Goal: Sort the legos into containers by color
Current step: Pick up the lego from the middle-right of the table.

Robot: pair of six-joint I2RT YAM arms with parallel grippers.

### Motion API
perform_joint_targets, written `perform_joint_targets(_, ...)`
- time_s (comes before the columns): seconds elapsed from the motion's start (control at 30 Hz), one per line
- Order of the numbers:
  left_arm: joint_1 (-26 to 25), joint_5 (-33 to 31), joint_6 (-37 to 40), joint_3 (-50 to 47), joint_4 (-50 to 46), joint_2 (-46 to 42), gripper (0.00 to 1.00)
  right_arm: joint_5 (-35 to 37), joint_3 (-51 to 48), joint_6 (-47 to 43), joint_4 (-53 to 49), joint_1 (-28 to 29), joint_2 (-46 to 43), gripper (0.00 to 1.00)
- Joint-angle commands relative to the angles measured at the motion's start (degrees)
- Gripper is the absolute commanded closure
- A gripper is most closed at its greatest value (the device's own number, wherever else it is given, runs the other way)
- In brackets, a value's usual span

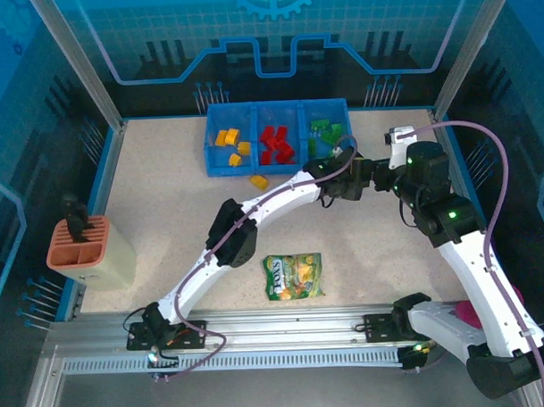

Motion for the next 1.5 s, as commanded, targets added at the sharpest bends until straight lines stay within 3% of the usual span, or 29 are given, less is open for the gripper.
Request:
perform_joint_targets(0.0, -0.63, 0.35, -2.55, 4.08, -1.03, 2.97, 0.27, -2.05, -1.1, 1.49, 2.1, -0.69, -1.24, 0.0)
perform_joint_targets(0.47, -0.71, -4.07, -1.62, 8.7, 3.04, 10.23, 0.28, -3.32, -3.86, 1.61, 4.61, -0.65, -0.16, 0.0)
perform_joint_targets(0.6, -0.71, -4.59, -1.68, 9.32, 4.37, 11.5, 0.35, -2.74, -3.84, 1.26, 4.78, -0.65, 0.51, 0.0)
perform_joint_targets(1.03, -0.71, -5.88, 0.44, 9.17, 5.69, 11.35, 0.7, 0.58, -4.32, -0.76, 5.14, -0.87, 1.83, 0.0)
perform_joint_targets(1.23, -0.71, -5.3, 2.14, 3.32, 5.56, 6.4, 0.77, 2.56, -4.97, -0.71, 5.29, -1.51, 0.77, 0.0)
perform_joint_targets(1.47, -0.8, -3.92, 4.12, -16.0, 9.65, -10.52, 0.79, 3.79, -6.39, 0.11, 6.81, -4.26, -1.02, 0.0)
